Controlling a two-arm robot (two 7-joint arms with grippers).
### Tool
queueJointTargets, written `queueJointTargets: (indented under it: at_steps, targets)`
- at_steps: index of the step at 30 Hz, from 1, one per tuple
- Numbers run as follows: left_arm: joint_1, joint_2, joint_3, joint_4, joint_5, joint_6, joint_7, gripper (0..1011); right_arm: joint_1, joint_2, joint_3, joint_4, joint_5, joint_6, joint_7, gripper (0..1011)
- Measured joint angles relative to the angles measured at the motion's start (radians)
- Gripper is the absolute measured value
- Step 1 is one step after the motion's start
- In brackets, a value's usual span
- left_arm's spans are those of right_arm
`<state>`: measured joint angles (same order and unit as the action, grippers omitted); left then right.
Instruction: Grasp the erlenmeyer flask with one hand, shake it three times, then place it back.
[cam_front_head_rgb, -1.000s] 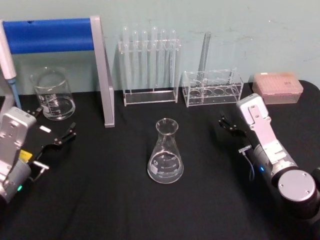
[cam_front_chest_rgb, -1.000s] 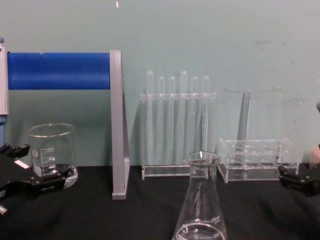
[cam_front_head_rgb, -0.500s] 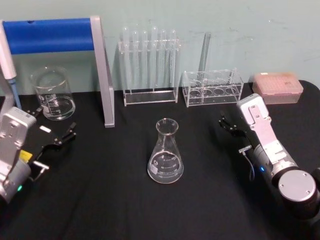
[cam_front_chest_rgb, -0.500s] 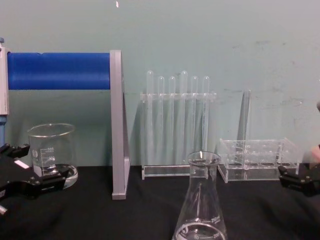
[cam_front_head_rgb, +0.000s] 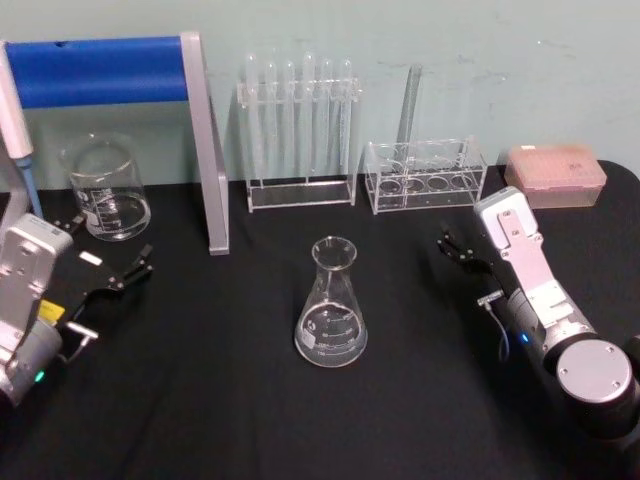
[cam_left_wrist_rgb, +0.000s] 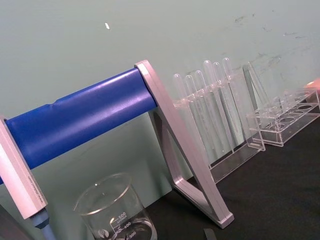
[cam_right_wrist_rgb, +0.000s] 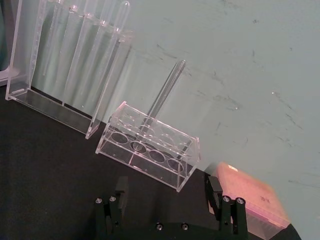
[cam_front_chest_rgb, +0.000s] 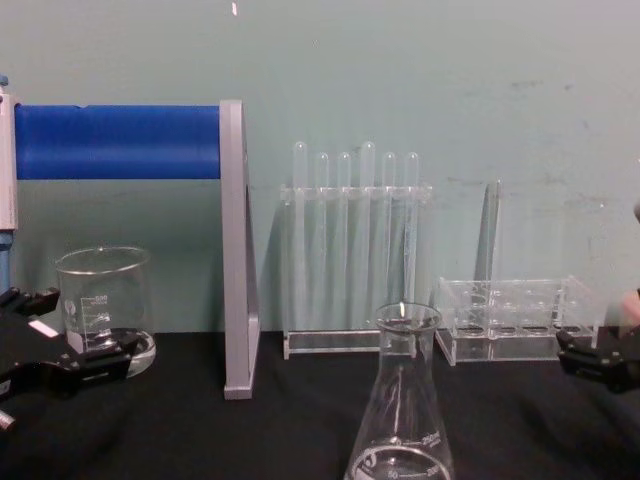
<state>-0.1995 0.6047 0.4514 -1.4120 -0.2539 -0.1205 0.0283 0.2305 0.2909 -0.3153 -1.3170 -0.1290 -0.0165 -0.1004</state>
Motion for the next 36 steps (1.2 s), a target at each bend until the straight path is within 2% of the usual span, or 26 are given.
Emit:
queueJointTargets:
  at_steps: [36]
  targets:
    - [0.0, 0.0, 0.0, 0.0, 0.0, 0.0, 0.0, 1001, 0.0, 0.0, 0.0, 0.0, 0.0, 0.0, 0.0, 1003]
